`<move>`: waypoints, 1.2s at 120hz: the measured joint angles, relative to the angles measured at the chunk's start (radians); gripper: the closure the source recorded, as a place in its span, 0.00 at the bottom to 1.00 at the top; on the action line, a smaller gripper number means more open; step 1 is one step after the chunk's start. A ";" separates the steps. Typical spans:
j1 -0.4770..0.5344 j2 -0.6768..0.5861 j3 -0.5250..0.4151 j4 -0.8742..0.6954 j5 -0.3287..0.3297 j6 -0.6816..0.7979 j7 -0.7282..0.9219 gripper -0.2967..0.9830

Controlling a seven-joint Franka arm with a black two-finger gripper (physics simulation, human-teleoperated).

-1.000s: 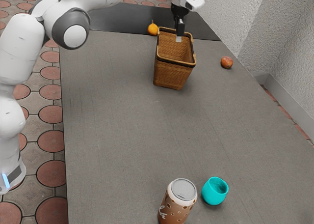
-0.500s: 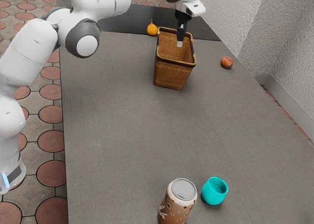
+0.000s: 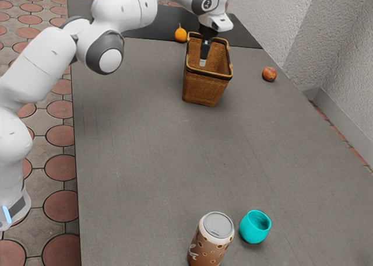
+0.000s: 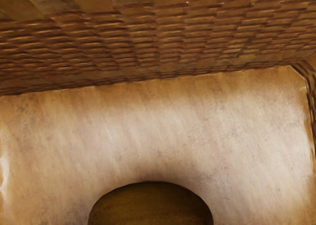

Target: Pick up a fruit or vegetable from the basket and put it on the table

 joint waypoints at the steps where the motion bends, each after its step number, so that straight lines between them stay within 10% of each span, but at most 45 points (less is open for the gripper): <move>1: 0.000 0.001 0.000 0.000 0.000 0.000 0.001 0.23; 144: 0.054 0.048 0.002 -0.017 -0.030 0.001 -0.010 0.23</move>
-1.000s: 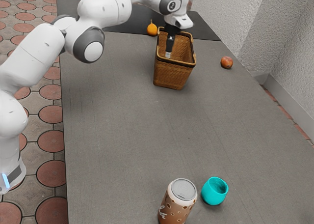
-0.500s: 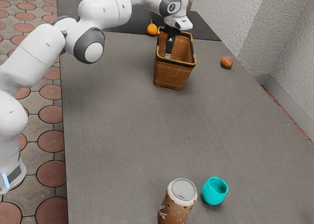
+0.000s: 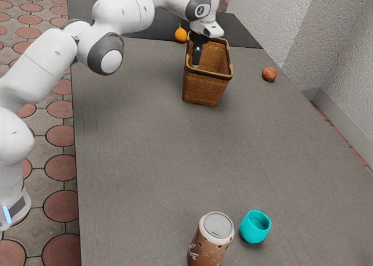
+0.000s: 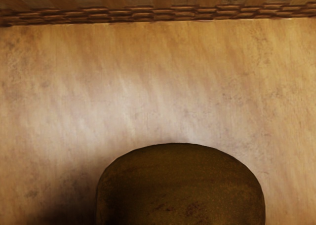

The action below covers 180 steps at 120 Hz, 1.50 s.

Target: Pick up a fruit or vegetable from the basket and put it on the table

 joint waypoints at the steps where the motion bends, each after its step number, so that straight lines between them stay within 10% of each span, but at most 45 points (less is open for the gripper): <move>1: 0.000 0.000 0.000 0.000 0.000 0.000 -0.001 0.23; 180: -0.033 0.057 -0.008 -0.003 0.000 0.045 -0.040 0.23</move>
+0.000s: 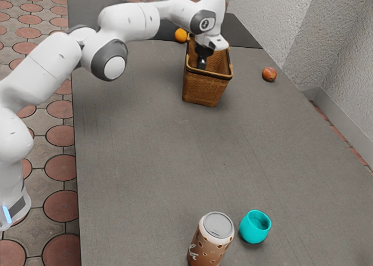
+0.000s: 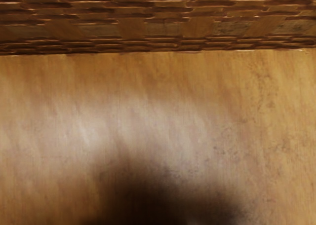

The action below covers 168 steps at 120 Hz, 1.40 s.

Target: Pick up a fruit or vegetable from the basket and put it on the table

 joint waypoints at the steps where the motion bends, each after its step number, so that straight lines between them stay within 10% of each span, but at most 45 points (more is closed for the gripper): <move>1: -0.001 0.000 0.000 0.000 0.000 0.000 0.000 0.23; 92: 0.020 0.007 0.000 -0.057 -0.036 -0.043 -0.032 0.26; 109: 0.022 0.010 0.001 -0.056 -0.040 -0.041 -0.032 0.13; 137: 0.021 -0.011 0.001 -0.056 -0.031 -0.039 -0.035 0.59; 168: 0.028 -0.031 0.004 -0.054 -0.013 -0.020 -0.041 0.77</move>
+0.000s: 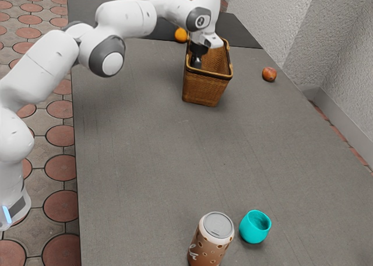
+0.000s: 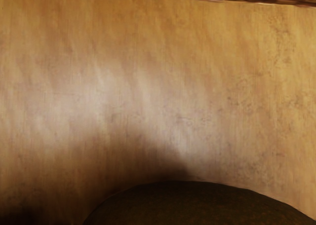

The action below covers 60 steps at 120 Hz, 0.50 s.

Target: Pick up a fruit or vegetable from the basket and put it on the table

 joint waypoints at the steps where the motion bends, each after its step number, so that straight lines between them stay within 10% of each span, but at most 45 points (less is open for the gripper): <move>1: 0.000 -0.001 0.000 0.000 0.000 0.001 0.000 0.77; 60: 0.017 0.065 -0.007 0.170 -0.006 -0.006 -0.008 0.67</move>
